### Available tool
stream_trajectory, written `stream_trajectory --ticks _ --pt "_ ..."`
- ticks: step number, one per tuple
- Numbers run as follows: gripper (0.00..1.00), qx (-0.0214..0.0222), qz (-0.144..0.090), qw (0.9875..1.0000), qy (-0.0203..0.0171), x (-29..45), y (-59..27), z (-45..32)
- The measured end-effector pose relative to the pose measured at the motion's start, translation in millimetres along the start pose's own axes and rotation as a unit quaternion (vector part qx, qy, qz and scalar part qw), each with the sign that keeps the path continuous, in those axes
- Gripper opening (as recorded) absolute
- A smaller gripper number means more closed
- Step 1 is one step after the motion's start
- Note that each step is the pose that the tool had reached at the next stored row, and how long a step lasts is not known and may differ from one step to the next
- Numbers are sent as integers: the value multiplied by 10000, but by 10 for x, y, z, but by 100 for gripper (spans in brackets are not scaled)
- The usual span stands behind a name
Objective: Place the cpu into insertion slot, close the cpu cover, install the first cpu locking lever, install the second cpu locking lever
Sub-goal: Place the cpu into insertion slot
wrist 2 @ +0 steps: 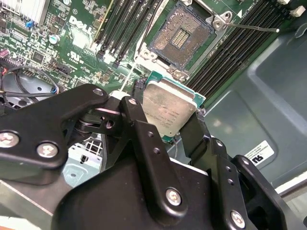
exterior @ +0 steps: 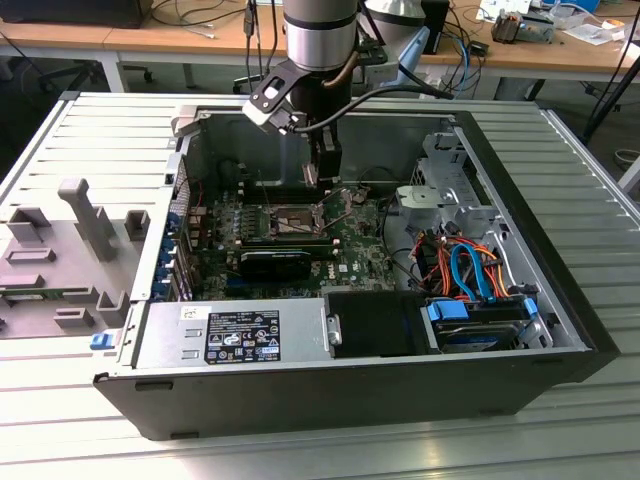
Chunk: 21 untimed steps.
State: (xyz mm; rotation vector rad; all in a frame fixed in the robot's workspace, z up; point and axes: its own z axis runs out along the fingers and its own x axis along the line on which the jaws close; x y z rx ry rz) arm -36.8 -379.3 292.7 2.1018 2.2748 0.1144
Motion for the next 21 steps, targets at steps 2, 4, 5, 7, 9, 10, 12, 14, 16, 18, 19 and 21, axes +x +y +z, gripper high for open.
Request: stream_trajectory --ticks 2,4,5,7,9,10,12,14,16,18,19,21 --pt "55 -3 129 9999 -10 0 0 1" --pt "55 -8 384 9993 -31 0 0 2" --pt "55 -10 517 9987 -43 0 0 2" --pt "55 -16 856 9963 -71 0 0 4" --pt "55 -16 862 9962 -72 0 -1 4" --pt "55 -16 863 9962 -72 0 -1 4" --pt "55 -16 845 9964 -70 0 0 5" --pt "55 -10 529 9986 -44 0 -2 8" --pt "55 -4 203 9998 -17 0 -2 13" --pt "55 0 26 10000 -3 0 -2 14" --pt "55 -1 22 10000 -2 0 -2 14" --pt "55 0 17 10000 -2 0 -2 14"
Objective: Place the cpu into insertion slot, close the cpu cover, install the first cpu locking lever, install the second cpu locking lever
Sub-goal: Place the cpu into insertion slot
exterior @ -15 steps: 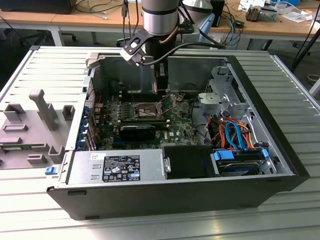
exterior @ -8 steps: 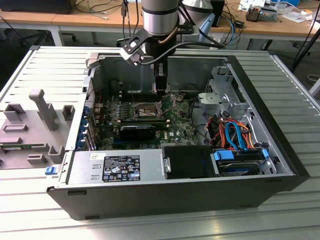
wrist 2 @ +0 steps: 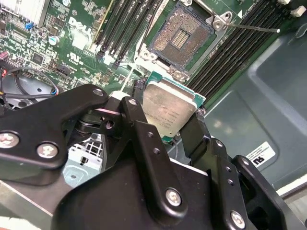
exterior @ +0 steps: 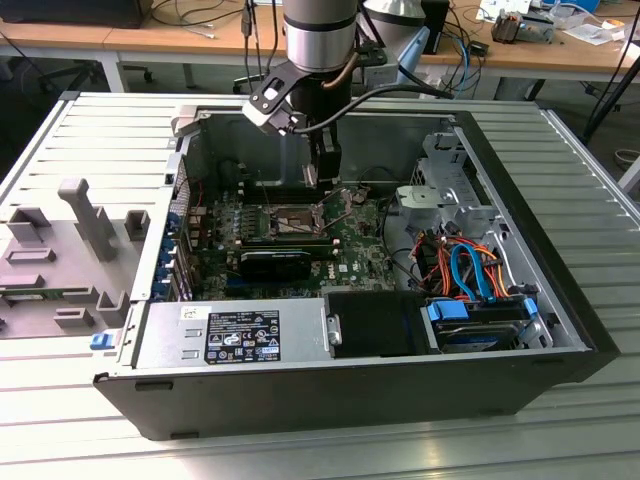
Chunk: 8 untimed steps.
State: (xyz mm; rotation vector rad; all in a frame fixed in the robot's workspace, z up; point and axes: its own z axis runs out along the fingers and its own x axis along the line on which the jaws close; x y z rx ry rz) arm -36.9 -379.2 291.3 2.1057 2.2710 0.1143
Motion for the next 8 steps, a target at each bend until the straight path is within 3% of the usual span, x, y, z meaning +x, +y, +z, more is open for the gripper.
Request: stream_trajectory --ticks 8 --pt "55 0 0 10000 0 0 -6 6"
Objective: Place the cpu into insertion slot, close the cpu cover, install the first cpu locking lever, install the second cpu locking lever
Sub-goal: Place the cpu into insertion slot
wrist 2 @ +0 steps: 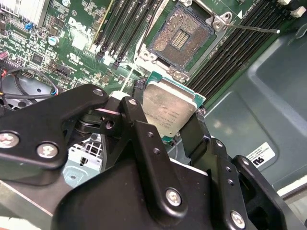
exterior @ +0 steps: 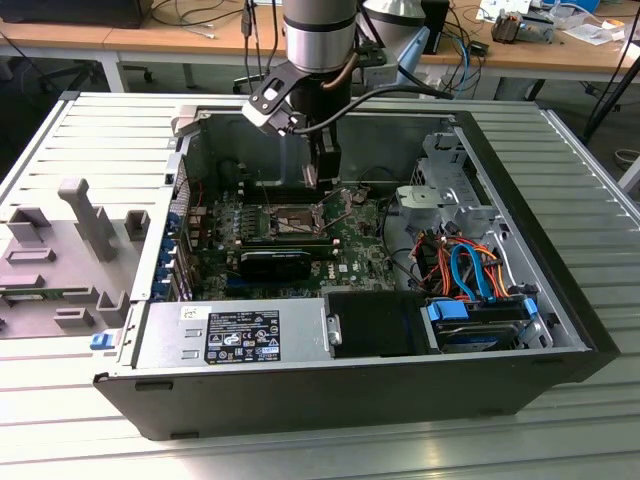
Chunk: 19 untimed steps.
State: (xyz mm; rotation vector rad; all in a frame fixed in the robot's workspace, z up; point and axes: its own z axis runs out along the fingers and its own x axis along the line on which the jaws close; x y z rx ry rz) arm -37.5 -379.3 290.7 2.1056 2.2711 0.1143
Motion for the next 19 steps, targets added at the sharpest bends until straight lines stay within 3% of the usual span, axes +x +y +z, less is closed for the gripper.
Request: stream_trajectory --ticks 19 --pt "55 0 0 10000 0 0 -16 37"
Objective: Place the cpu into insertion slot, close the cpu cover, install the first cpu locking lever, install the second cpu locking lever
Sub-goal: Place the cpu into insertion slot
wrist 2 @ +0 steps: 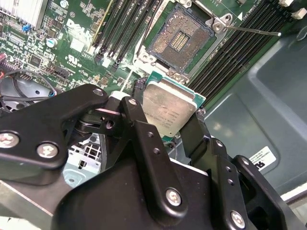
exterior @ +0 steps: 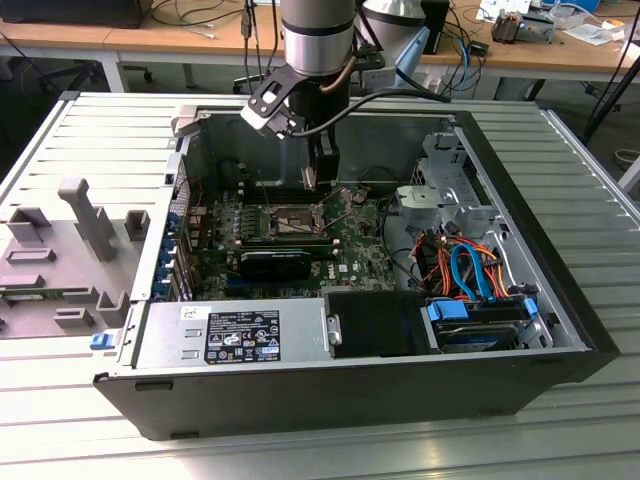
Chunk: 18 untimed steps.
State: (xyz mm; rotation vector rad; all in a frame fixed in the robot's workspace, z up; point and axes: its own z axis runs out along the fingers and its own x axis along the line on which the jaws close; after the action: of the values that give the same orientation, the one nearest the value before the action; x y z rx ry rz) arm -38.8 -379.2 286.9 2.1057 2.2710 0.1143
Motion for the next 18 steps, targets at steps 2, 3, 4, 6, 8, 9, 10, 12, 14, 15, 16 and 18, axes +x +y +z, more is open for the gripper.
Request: stream_trajectory --ticks 2,3,4,6,8,9,10,12,14,15,16,18 --pt "55 0 0 10000 0 -2 -11 125" --pt "55 0 0 10000 0 -2 -11 127" --pt "55 0 0 10000 0 -2 -11 127" --pt "55 0 0 10000 0 -2 -11 129" --pt "55 0 0 10000 0 -2 -11 131" --pt "55 0 1 10000 0 -2 -14 132" --pt "55 0 1 10000 0 -2 -19 134" --pt "55 0 0 10000 0 -1 -31 139" --pt "55 0 0 10000 0 0 -49 149" --pt "55 0 0 10000 0 0 -54 151" --pt "55 0 0 10000 0 1 -60 155" --pt "55 0 -1 10000 0 3 -64 163"
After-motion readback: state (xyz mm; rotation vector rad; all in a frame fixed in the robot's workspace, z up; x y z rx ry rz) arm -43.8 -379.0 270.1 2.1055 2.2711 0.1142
